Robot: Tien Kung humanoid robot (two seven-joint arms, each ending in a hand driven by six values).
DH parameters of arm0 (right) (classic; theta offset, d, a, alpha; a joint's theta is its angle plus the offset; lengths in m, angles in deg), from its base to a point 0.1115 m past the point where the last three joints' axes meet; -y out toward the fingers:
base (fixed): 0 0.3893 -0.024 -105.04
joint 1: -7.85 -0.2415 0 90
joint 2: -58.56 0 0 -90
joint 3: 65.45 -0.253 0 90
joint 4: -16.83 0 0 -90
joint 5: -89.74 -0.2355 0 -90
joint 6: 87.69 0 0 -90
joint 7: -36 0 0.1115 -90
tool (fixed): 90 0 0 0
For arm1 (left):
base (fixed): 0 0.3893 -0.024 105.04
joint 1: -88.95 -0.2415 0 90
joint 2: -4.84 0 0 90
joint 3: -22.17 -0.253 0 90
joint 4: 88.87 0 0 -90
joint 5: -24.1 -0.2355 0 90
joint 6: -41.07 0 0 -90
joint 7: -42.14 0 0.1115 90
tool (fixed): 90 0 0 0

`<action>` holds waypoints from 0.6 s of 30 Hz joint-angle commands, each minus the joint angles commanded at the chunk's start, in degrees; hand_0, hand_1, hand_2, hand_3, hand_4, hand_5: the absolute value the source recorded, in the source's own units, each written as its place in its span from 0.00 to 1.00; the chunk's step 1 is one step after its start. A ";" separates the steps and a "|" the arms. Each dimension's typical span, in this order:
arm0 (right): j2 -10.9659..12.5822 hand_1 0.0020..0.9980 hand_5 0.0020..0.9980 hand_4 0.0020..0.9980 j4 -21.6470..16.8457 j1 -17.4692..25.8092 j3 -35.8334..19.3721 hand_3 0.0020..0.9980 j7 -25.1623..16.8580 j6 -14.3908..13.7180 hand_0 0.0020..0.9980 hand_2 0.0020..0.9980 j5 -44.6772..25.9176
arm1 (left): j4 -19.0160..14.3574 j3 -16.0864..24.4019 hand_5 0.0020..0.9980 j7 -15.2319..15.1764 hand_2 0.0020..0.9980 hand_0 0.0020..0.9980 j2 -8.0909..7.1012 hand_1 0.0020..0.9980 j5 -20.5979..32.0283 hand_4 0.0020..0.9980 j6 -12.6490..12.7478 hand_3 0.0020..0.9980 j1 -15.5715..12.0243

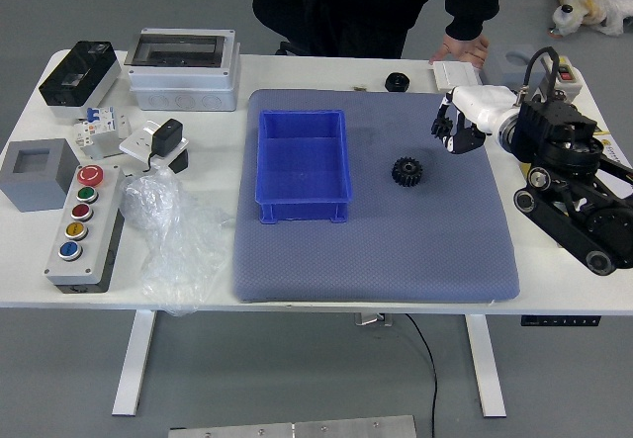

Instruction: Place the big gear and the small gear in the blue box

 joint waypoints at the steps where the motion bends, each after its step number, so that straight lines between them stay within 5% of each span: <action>1: -0.15 0.30 0.20 0.49 -0.80 -0.14 0.08 0.60 0.18 0.14 0.26 0.38 0.30 | 0.00 -0.01 0.37 0.00 0.83 0.86 -0.01 0.83 0.02 0.60 0.00 0.78 0.01; 8: -1.41 0.30 0.20 0.49 -3.87 -1.62 0.96 0.60 0.84 0.84 0.26 0.38 1.07 | 0.01 -0.10 0.37 0.03 0.83 0.86 -0.08 0.83 0.15 0.60 -0.03 0.78 0.01; 18: -5.01 0.30 0.20 0.49 -3.39 -4.15 3.04 0.60 0.88 0.99 0.26 0.38 0.70 | 0.03 -0.84 0.37 0.09 0.83 0.86 -0.13 0.83 0.44 0.60 -0.04 0.78 -0.01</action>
